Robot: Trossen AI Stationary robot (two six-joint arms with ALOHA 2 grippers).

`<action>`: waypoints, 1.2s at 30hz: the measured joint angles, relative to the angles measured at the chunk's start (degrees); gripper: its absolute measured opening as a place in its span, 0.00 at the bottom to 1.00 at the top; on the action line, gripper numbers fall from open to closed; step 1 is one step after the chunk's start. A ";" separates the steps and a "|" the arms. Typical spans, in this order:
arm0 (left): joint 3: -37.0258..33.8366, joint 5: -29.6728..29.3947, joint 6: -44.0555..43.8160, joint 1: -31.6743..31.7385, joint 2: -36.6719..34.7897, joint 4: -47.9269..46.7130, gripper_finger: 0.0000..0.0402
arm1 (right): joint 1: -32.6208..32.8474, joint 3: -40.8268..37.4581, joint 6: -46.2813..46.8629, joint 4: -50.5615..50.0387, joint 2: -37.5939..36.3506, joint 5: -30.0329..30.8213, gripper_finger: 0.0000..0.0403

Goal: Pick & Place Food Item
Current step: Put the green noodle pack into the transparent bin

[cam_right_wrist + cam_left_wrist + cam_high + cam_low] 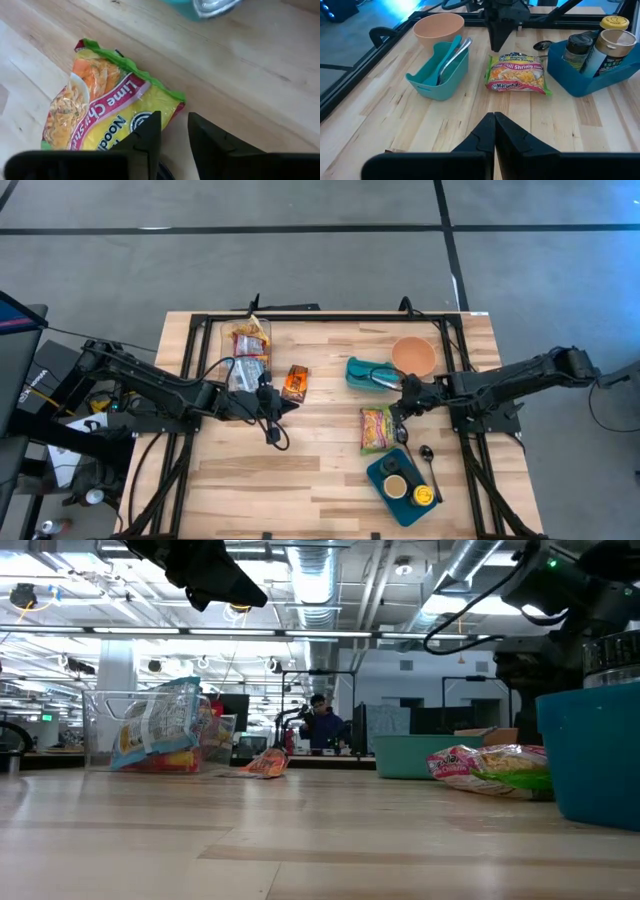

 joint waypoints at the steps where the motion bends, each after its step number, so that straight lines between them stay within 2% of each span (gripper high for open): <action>1: 0.00 0.00 0.00 0.00 0.00 0.00 0.00 | -0.23 0.00 0.27 0.00 0.02 -0.27 0.24; 10: 0.00 0.00 0.02 0.00 0.00 -0.02 0.00 | -2.64 0.00 -0.27 0.26 1.32 -1.49 0.53; 15: 0.00 0.00 0.07 0.00 0.00 -0.03 0.00 | -3.28 0.02 -2.68 2.83 6.47 -2.40 0.58; 21: 0.00 0.00 0.13 0.00 0.00 -0.04 0.00 | -3.26 0.11 -5.56 9.32 12.33 -4.60 0.54; 28: 0.00 -0.02 0.15 0.00 0.00 -0.07 0.00 | -3.28 0.15 -8.00 10.67 13.23 -5.62 0.46; 36: 0.00 -0.01 0.15 0.00 0.00 -0.09 0.00 | -3.23 0.00 -9.22 14.62 12.96 -6.47 0.21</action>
